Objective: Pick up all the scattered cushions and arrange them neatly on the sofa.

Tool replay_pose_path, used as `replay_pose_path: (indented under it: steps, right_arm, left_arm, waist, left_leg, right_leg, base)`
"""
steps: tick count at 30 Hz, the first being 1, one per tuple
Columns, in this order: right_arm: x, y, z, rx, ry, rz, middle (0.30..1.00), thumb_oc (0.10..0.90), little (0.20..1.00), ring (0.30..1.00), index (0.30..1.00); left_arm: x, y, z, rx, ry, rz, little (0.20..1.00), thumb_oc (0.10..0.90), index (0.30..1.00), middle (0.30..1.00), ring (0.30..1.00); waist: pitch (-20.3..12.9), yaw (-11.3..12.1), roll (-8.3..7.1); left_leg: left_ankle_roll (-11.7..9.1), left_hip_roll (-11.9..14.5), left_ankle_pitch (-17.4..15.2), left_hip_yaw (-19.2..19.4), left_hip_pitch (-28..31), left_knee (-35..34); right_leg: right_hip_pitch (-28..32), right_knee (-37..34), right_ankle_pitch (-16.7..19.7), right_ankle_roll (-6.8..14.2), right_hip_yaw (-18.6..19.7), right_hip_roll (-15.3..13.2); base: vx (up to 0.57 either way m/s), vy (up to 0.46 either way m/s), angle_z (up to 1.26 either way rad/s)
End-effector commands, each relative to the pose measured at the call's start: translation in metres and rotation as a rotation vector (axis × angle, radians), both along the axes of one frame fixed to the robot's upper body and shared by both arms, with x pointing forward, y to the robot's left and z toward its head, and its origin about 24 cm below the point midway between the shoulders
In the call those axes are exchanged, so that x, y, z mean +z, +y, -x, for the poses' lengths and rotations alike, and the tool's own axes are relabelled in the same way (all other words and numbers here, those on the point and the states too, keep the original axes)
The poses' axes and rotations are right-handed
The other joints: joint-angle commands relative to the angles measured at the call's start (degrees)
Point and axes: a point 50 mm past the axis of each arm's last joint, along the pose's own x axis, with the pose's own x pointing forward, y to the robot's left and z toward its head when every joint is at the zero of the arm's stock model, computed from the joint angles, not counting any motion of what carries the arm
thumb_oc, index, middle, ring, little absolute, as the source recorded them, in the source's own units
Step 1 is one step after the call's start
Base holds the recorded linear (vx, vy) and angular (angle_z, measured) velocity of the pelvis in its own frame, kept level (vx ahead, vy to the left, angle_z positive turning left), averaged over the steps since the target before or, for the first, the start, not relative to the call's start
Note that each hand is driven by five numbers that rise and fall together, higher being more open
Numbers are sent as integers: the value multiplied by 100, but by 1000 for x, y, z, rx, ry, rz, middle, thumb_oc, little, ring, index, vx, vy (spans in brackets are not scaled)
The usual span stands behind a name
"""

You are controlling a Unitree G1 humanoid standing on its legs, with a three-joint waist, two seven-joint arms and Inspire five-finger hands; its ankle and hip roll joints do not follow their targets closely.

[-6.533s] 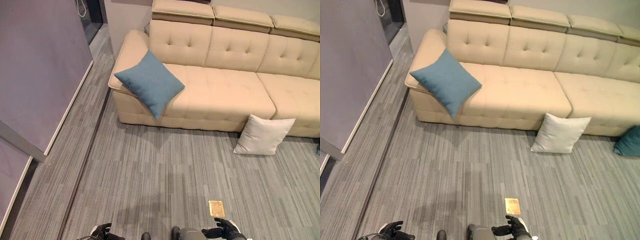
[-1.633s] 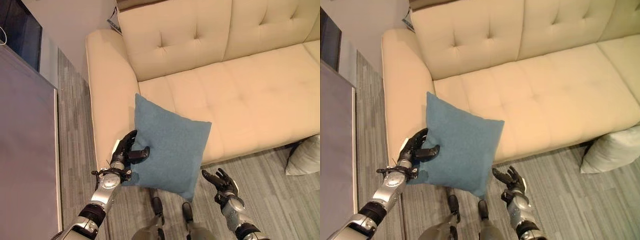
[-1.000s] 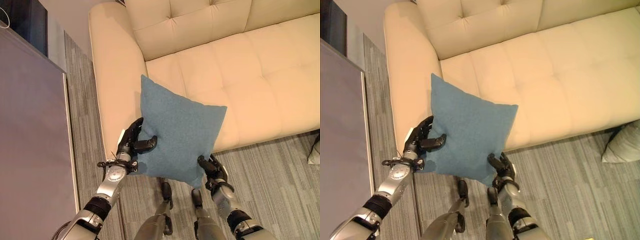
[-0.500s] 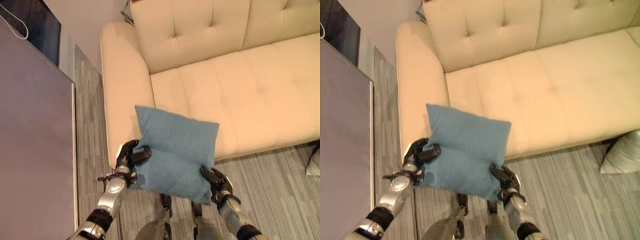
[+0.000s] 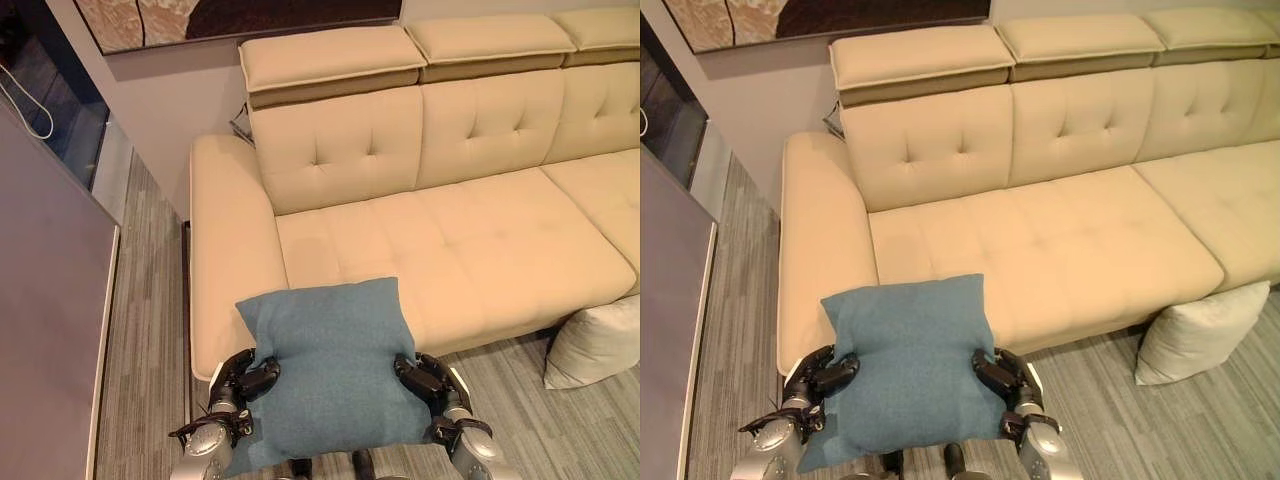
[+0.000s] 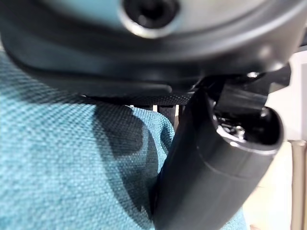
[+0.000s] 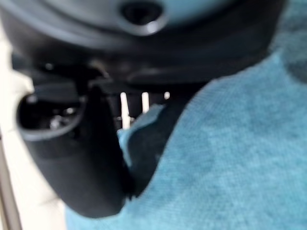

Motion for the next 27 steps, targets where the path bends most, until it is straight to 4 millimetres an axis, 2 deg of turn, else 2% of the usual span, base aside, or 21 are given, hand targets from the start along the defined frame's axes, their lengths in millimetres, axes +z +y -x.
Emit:
replay_pose_path:
  steps: [1, 2, 5, 6, 7, 9, 10, 11, 16, 17, 18, 19, 20, 21, 23, 25, 27]
  right_arm:
    - [61, 23, -41, 70, -372, -39, 300, 400, 300, 300, 300]
    - [68, 25, -43, 75, -408, -16, 300, 400, 300, 300, 300]
    - [81, 29, -47, 109, -468, 28, 300, 400, 300, 300, 300]
    - [81, 29, -46, 109, -467, 28, 300, 400, 300, 300, 300]
    - [86, 29, -46, 129, -491, 63, 300, 400, 300, 300, 300]
    - [89, 30, -46, 145, -503, 80, 300, 400, 300, 300, 300]
    - [89, 30, -45, 144, -503, 80, 300, 400, 300, 300, 300]
    - [92, 27, -46, 138, -518, 111, 300, 400, 300, 300, 300]
    - [105, 18, -47, 132, -562, 184, 300, 400, 300, 300, 300]
    - [107, 16, -49, 130, -565, 212, 300, 400, 300, 300, 300]
    - [107, 16, -49, 130, -566, 212, 300, 400, 300, 300, 300]
    - [108, 16, -50, 130, -569, 211, 300, 400, 300, 300, 300]
    - [106, 15, -49, 138, -559, 218, 300, 400, 300, 300, 300]
    - [106, 15, -49, 138, -559, 218, 300, 400, 300, 300, 300]
    - [103, 13, -45, 140, -544, 213, 300, 400, 300, 300, 300]
    - [102, 12, -44, 140, -536, 215, 300, 400, 300, 300, 300]
    - [100, 10, -42, 128, -524, 222, 300, 400, 300, 300, 300]
  left_arm:
    - [35, -26, -29, -141, -218, 24, 300, 400, 300, 300, 300]
    - [45, -28, -34, -146, -265, 28, 300, 400, 300, 300, 300]
    - [55, -27, -38, -158, -315, 28, 300, 400, 300, 300, 300]
    - [55, -27, -38, -158, -314, 28, 300, 400, 300, 300, 300]
    - [57, -25, -36, -157, -323, 28, 300, 400, 300, 300, 300]
    - [55, -26, -32, -163, -314, 32, 300, 400, 300, 300, 300]
    - [55, -26, -32, -163, -314, 32, 300, 400, 300, 300, 300]
    - [51, -27, -31, -151, -302, 35, 300, 400, 300, 300, 300]
    - [49, -35, -34, -144, -295, 70, 300, 400, 300, 300, 300]
    - [50, -40, -35, -141, -298, 87, 300, 400, 300, 300, 300]
    - [50, -40, -35, -141, -299, 87, 300, 400, 300, 300, 300]
    - [52, -43, -36, -143, -307, 95, 300, 400, 300, 300, 300]
    - [53, -47, -36, -162, -311, 99, 300, 400, 300, 300, 300]
    - [53, -47, -36, -163, -311, 99, 300, 400, 300, 300, 300]
    - [52, -49, -35, -189, -304, 91, 300, 400, 300, 300, 300]
    - [51, -49, -34, -194, -295, 88, 300, 400, 300, 300, 300]
    - [51, -51, -35, -206, -293, 85, 300, 400, 300, 300, 300]
  waist:
    - [-391, 39, -80]
    - [-233, 53, -52]
    - [-181, 175, -4]
    - [-185, 166, -6]
    - [-195, 259, -8]
    - [-220, 337, -110]
    - [-219, 339, -111]
    - [-284, 357, -184]
    - [-283, 251, -192]
    - [-177, 250, -172]
    - [-189, 248, -176]
    - [-145, 279, -182]
    - [-118, 320, -208]
    - [-127, 310, -209]
    - [-153, 316, -185]
    - [-165, 322, -171]
    - [-108, 382, -165]
  left_leg:
    - [-22, -136, -826, -203, 395, 84]
    - [5, -75, -798, -128, 399, 87]
    - [-40, 90, -712, 58, 314, 94]
    - [-40, 87, -711, 49, 309, 96]
    - [-76, 187, -685, 187, 304, 117]
    - [-133, 219, -689, 336, 316, 167]
    - [-134, 220, -690, 337, 318, 167]
    - [-224, 300, -672, 342, 228, 296]
    - [-376, 490, -763, 327, 94, 753]
    - [-389, 495, -813, 101, 26, 1038]
    - [-389, 492, -796, 100, 5, 1035]
    - [-401, 391, -801, -180, -96, 1139]
    - [-409, 135, -826, -621, -277, 1185]
    - [-407, 130, -830, -632, -289, 1193]
    - [-329, -81, -786, -704, -432, 1071]
    - [-304, -137, -739, -695, -440, 991]
    - [-308, -322, -583, -690, -794, 1071]
  right_leg:
    - [-425, 106, 395, 490, -363, -357]
    - [-642, 522, 299, 513, -502, -303]
    - [-655, 849, 56, 413, -1316, -514]
    - [-660, 861, 46, 413, -1324, -520]
    - [-509, 1005, -84, 374, -1763, -694]
    - [-197, 696, -121, 338, -1943, -728]
    - [-193, 691, -118, 338, -1942, -726]
    - [-133, 447, -96, 321, -1840, -605]
    - [102, 26, -96, 186, -1738, -399]
    - [190, -49, -119, 119, -1625, -341]
    - [170, -52, -107, 117, -1626, -344]
    - [167, -79, -103, 79, -1569, -325]
    - [213, -189, -52, 56, -1451, -289]
    - [212, -195, -53, 58, -1461, -292]
    - [277, -309, 15, 87, -1343, -220]
    - [302, -338, 26, 92, -1296, -186]
    - [334, -353, 26, 62, -1115, -69]
  base:
    - [-144, 13, -33]
    - [-185, -9, -58]
    - [-149, -63, -85]
    - [-93, -126, -72]
    - [-83, -162, -68]
    - [-68, -183, -65]
    - [-15, -266, -50]
    - [16, -271, -45]
    - [11, -209, -9]
    - [11, -129, -16]
    - [-12, -117, -36]
    - [5, -105, -44]
    - [12, -103, -44]
    - [50, -95, -27]
    - [123, -48, -34]
    - [92, -12, -42]
    - [84, 9, -40]
